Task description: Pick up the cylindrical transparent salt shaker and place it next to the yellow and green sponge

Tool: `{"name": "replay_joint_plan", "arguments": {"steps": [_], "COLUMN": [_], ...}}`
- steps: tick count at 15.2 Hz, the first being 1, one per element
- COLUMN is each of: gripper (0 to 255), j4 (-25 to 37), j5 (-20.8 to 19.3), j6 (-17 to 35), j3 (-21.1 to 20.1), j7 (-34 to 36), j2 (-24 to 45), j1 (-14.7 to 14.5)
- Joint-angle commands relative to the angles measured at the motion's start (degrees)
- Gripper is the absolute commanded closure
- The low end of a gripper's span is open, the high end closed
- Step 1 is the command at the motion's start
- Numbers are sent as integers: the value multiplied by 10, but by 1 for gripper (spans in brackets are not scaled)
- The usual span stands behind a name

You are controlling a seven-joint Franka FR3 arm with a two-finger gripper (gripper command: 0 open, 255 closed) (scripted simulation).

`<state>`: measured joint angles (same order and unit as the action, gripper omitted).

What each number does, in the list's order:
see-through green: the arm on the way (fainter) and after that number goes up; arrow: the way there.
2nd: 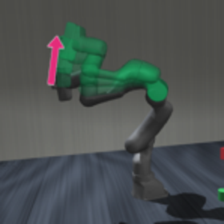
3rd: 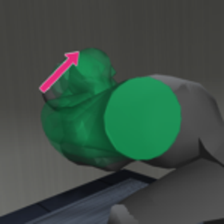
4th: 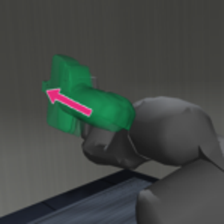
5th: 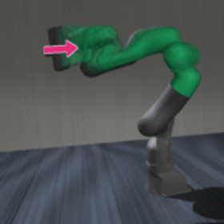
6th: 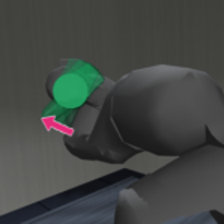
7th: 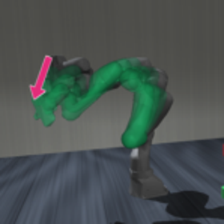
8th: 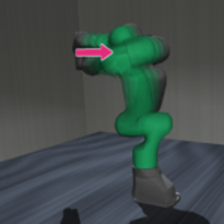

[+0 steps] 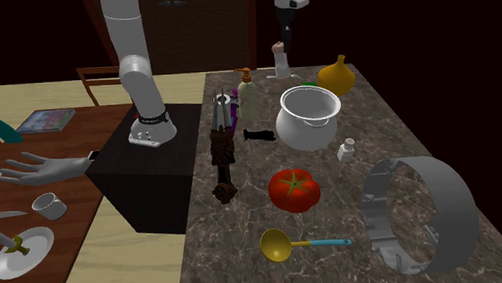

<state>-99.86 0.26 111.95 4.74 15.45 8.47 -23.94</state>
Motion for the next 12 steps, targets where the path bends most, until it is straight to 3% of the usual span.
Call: {"name": "replay_joint_plan", "arguments": {"steps": [1,12], "gripper": [255,255], "j4": [-11,-69], "j5": [0,3], "j6": [15,94], "j3": [1,0], "j7": [-2,-3], "j2": [3,24], "j1": [1,1]}}
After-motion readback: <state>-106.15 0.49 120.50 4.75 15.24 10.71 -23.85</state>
